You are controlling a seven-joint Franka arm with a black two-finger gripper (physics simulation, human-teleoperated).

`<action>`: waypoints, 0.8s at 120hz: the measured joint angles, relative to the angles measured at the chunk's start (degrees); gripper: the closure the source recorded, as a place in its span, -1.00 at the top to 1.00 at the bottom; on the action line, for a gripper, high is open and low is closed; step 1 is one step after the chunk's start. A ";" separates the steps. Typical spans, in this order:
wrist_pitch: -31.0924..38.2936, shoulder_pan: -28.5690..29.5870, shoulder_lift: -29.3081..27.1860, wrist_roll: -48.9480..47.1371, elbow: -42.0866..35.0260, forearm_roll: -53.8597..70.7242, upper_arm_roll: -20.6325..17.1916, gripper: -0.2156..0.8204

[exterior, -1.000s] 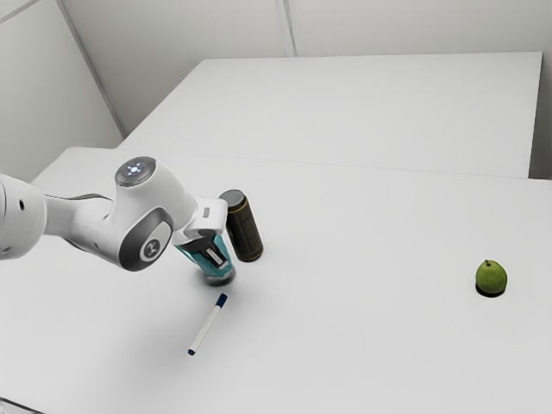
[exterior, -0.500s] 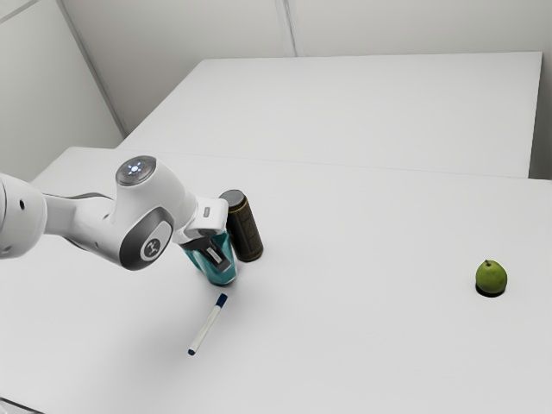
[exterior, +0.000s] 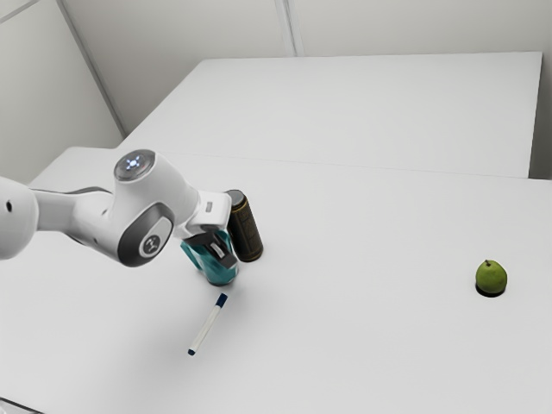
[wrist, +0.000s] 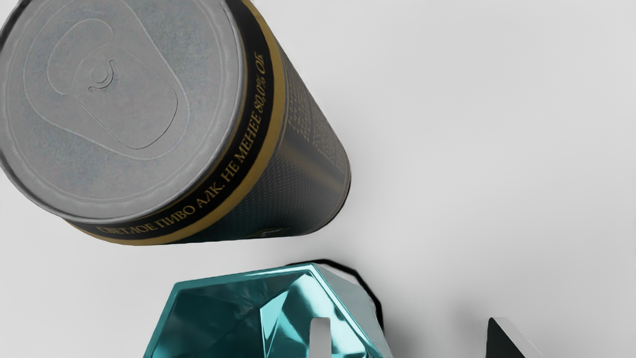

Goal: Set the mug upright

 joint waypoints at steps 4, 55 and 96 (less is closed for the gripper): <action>-0.15 0.02 -0.44 0.02 -0.03 0.00 -0.26 -0.05; -4.69 1.76 -7.40 0.02 2.50 0.00 -6.16 0.01; -35.97 2.98 5.16 -2.81 44.22 -4.59 -8.58 0.38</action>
